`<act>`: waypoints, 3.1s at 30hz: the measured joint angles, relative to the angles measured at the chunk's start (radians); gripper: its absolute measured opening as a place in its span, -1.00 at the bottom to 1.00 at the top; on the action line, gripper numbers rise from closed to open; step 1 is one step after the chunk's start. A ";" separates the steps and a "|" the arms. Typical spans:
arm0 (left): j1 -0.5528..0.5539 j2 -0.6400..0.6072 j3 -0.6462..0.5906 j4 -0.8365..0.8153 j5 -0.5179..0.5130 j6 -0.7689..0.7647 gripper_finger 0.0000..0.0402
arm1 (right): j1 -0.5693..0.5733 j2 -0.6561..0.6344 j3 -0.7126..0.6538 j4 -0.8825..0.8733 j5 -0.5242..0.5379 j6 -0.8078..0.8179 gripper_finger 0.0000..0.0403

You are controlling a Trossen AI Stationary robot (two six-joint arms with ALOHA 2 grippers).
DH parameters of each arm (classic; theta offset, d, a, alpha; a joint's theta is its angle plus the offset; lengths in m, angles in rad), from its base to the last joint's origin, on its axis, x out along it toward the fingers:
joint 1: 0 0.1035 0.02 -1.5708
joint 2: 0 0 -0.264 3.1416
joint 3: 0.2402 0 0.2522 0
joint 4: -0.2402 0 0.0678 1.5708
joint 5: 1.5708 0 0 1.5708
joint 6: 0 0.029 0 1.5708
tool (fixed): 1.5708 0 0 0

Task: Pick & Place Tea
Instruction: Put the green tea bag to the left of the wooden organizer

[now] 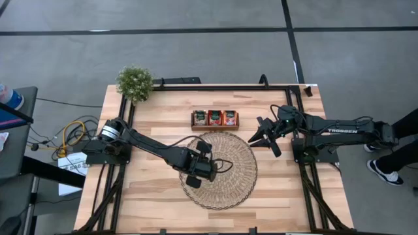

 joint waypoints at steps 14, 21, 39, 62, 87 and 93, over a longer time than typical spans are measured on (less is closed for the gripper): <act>0.093 -0.125 0.000 -0.041 -0.146 -0.013 -1.00 | 0.000 0.000 0.000 0.004 0.001 0.007 -0.54; 0.197 -0.175 0.000 -0.025 -0.249 0.047 -1.00 | 0.000 0.000 0.000 0.004 0.001 0.007 -0.54; 0.441 -0.179 0.000 -0.028 -0.126 0.055 -1.00 | 0.000 0.000 0.000 0.004 0.000 0.005 -0.54; 0.510 -0.178 -0.079 0.027 -0.004 -0.002 -1.00 | 0.000 0.000 0.000 0.004 0.000 0.005 -0.54; 0.549 -0.178 -0.218 0.204 0.038 -0.019 -1.00 | 0.000 0.000 0.000 0.004 -0.003 0.005 -0.54; 0.550 -0.178 -0.255 0.230 0.045 -0.030 -1.00 | 0.000 0.000 0.000 0.004 -0.003 0.007 -0.54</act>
